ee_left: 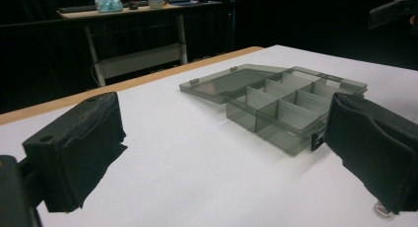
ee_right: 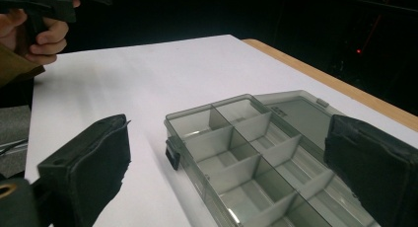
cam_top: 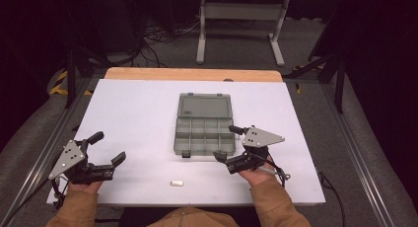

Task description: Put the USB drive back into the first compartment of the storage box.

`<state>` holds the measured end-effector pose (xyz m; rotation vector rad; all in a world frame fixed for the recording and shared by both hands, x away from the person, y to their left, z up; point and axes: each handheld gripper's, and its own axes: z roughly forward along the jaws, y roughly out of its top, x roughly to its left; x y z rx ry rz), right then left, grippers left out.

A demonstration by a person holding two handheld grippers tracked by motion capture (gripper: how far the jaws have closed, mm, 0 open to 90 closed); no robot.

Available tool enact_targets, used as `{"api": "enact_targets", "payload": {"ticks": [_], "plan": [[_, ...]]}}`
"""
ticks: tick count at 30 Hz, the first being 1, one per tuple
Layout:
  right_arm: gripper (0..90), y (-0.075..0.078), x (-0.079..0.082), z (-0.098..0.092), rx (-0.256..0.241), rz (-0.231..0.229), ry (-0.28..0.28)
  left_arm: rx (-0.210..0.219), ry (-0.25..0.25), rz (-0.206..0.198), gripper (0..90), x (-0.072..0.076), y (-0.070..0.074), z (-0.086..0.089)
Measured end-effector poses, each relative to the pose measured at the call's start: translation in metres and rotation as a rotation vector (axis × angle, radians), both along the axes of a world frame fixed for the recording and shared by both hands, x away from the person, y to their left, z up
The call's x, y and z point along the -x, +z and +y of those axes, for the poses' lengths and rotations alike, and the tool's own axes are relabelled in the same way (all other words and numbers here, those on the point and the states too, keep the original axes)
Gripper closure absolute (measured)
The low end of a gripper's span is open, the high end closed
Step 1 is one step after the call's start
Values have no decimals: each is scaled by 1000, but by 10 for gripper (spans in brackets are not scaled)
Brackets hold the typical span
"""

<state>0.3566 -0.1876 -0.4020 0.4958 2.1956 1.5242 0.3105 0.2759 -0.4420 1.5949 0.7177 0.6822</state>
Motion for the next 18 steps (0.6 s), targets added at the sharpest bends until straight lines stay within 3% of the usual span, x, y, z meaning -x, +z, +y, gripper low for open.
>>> {"api": "enact_targets", "payload": {"ticks": [18], "plan": [[71, 10, -4, 46, 50, -2, 127, -11, 1, -3, 27, 0, 0, -1]]}}
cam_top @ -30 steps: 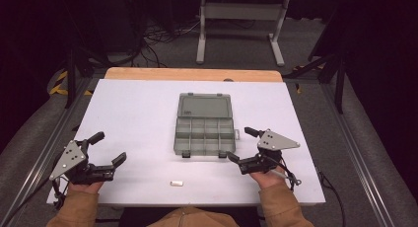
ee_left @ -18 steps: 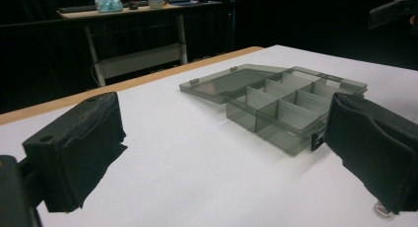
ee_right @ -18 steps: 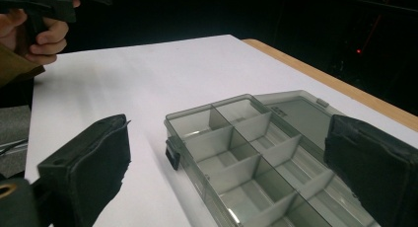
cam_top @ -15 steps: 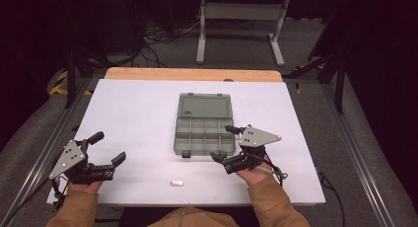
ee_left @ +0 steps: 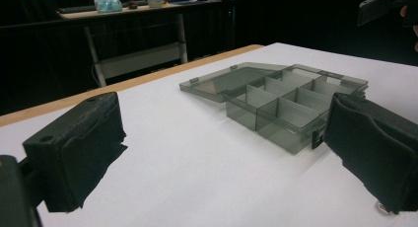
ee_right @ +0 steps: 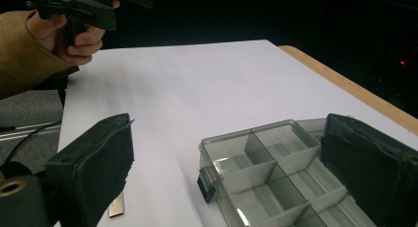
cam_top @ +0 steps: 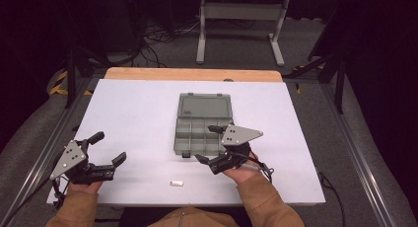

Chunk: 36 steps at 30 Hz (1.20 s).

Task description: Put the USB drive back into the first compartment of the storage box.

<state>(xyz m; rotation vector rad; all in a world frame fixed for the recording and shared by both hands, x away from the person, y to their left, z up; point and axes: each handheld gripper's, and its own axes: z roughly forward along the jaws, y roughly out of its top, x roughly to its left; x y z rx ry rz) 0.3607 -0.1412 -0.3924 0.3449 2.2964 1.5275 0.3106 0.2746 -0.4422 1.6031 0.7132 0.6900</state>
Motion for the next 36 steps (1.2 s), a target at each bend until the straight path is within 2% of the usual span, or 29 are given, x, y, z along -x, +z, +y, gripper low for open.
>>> {"api": "enact_targets", "payload": {"ticks": [16, 23, 33, 36], "plan": [[117, 0, 0, 34, 93, 12, 126, 5, -1, 2, 29, 0, 0, 1], [146, 0, 0, 46, 183, 46, 193, 2, 4, 2, 29, 0, 0, 1], [151, 3, -4, 55, 322, 115, 239, 1, 7, -3, 31, 1, 0, 2], [167, 4, -4, 57, 350, 138, 248, -1, 6, -2, 31, 1, 0, 1]]}}
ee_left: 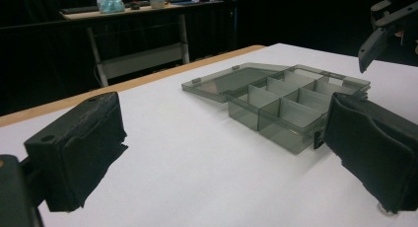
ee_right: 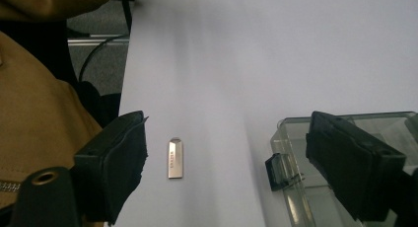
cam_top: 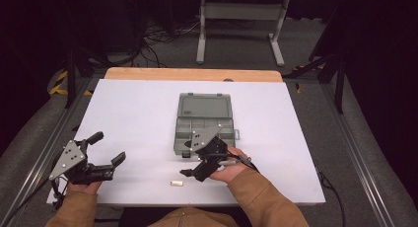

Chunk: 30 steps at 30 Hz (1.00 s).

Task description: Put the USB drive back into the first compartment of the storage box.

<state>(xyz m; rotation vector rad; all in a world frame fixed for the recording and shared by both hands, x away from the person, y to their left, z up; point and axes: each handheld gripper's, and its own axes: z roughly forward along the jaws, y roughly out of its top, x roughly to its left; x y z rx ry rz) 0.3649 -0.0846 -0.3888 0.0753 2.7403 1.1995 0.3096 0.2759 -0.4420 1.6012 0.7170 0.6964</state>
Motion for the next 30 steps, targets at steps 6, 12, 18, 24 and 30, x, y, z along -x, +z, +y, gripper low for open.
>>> {"api": "enact_targets", "payload": {"ticks": [6, 12, 18, 24, 30], "plan": [[185, -1, -1, 6, 86, 25, 24, 1, 3, -4, 33, 1, 0, 0], [193, -1, 1, 10, 145, 50, 27, 3, 3, -2, 35, 0, 0, 1], [201, -5, 4, 17, 196, 68, 34, 5, 5, -2, 36, 0, 0, 1], [215, -11, 6, 26, 250, 86, 52, 6, 5, -1, 36, 0, 0, 1], [243, -15, 7, 31, 303, 104, 70, 5, 4, 1, 36, 0, 0, 1]]}}
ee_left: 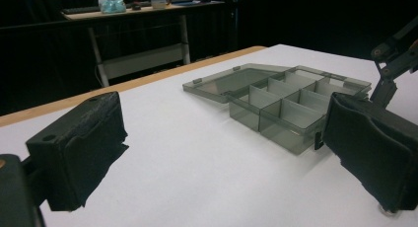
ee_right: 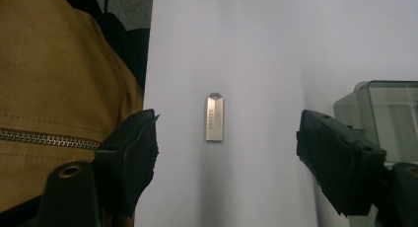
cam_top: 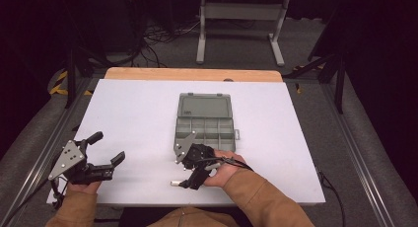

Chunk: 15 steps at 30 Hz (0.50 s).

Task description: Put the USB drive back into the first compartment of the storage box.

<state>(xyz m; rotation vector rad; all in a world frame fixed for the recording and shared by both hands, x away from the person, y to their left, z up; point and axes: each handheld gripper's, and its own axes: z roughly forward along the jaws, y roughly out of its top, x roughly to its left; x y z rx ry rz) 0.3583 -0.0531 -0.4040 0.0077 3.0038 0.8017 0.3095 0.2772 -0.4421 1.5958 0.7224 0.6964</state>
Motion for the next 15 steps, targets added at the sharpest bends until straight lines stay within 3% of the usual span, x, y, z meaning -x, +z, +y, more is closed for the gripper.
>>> {"api": "enact_targets", "payload": {"ticks": [11, 15], "plan": [[247, -14, 4, 9, 17, 8, 12, -2, 1, 0, 36, 0, 0, 0], [263, -23, 8, 15, 51, 29, 7, -2, 2, 0, 36, 0, 0, 0]]}}
